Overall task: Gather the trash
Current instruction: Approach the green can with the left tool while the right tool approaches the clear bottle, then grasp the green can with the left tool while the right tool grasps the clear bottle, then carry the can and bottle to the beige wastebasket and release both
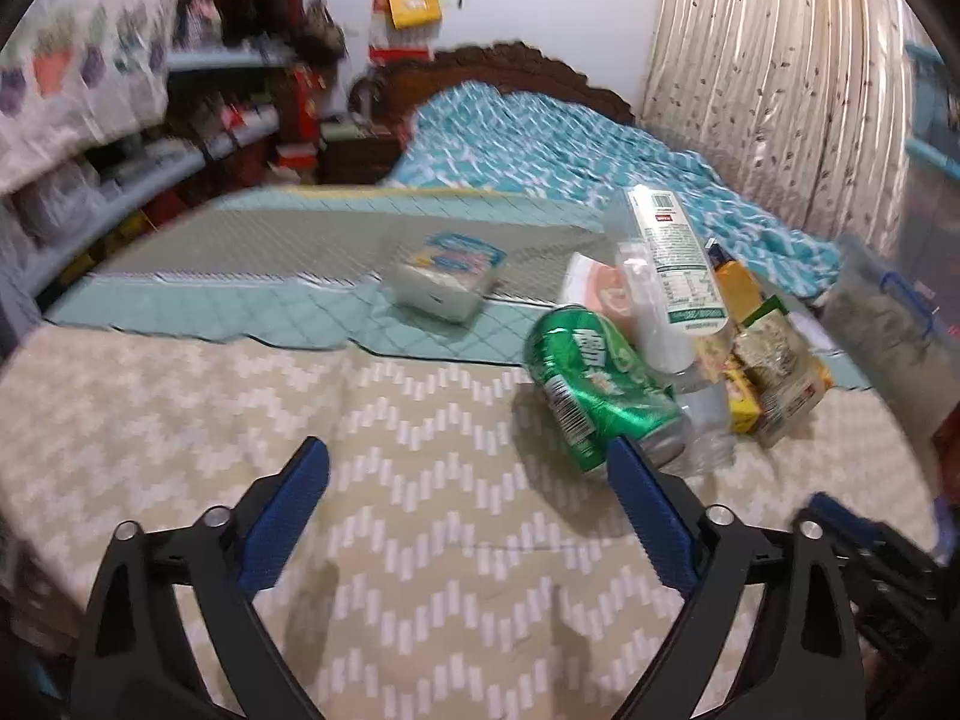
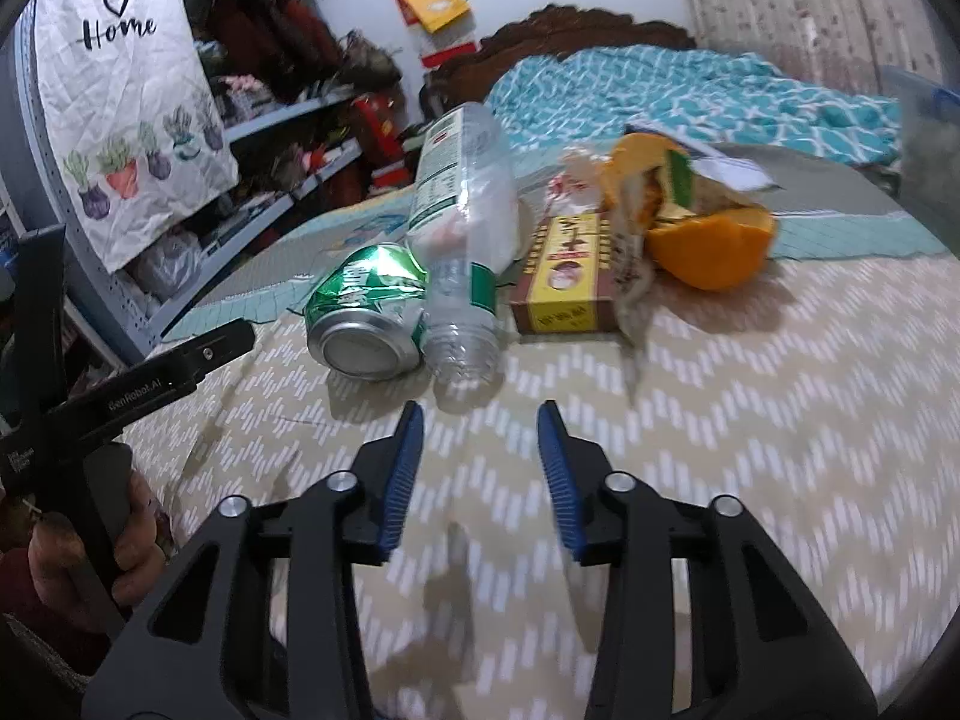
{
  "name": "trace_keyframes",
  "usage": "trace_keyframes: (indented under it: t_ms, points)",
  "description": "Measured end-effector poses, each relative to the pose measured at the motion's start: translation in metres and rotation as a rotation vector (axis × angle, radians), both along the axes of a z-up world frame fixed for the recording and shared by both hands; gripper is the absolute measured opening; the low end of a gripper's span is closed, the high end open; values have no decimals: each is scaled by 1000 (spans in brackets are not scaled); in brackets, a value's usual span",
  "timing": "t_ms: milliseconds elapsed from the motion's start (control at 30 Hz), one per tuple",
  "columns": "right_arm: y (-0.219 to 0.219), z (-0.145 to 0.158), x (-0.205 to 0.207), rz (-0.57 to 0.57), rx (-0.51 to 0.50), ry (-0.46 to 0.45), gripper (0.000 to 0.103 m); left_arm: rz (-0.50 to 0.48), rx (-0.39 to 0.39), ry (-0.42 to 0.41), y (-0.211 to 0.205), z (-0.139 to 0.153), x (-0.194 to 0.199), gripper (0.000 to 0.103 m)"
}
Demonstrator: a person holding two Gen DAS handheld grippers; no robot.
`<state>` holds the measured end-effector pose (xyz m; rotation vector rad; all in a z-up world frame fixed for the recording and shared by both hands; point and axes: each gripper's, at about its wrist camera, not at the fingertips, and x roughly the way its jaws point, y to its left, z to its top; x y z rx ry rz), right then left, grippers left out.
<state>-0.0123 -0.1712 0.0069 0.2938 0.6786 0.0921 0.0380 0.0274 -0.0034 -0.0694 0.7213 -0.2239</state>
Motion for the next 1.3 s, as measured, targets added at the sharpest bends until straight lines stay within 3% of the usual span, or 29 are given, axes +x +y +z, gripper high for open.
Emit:
trace_keyframes:
  t_ms: [167, 233, 400, 500, 533, 600, 633, 767, 900, 1033, 1167, 1300]
  points:
    - [-6, 12, 48, 25, 56, 13, 40, -91, -197, 141, 2, 2, 41, 75]
    - [-8, 12, 66, 38, 101, 35, 42, -101, -241, 170, 1, 0, 55, 74]
    - [-5, -3, 101, 41, 123, 116, 44, -140, -301, 277, -9, -17, 87, 74]
    - [-3, -20, 113, 51, 191, 168, 48, -159, -328, 360, -18, -38, 100, 74]
    - [-1, -23, 115, 60, 198, 176, 47, -157, -326, 342, -20, -39, 99, 73]
    - [4, -25, 113, 89, 202, 165, 45, -184, -295, 322, -27, -39, 97, 43]
    - [5, -23, 111, 87, 198, 152, 45, -210, -315, 327, -29, -38, 96, 38]
    - [-1, -1, 84, 109, 231, 40, 43, -226, -277, 251, -32, -22, 77, 26]
    - [-15, 22, 41, 97, 222, -97, 43, -304, -305, 178, -46, 3, 56, 25]
    - [-41, 34, -16, -10, 170, -217, 43, -415, -285, 111, -84, 25, 37, 25]
    - [-77, 31, -65, -148, 144, -254, 43, -581, -219, 112, -163, 35, 20, 18]
    - [-135, 14, -110, -351, 224, -257, 43, -746, -164, 167, -263, 24, 0, 17]
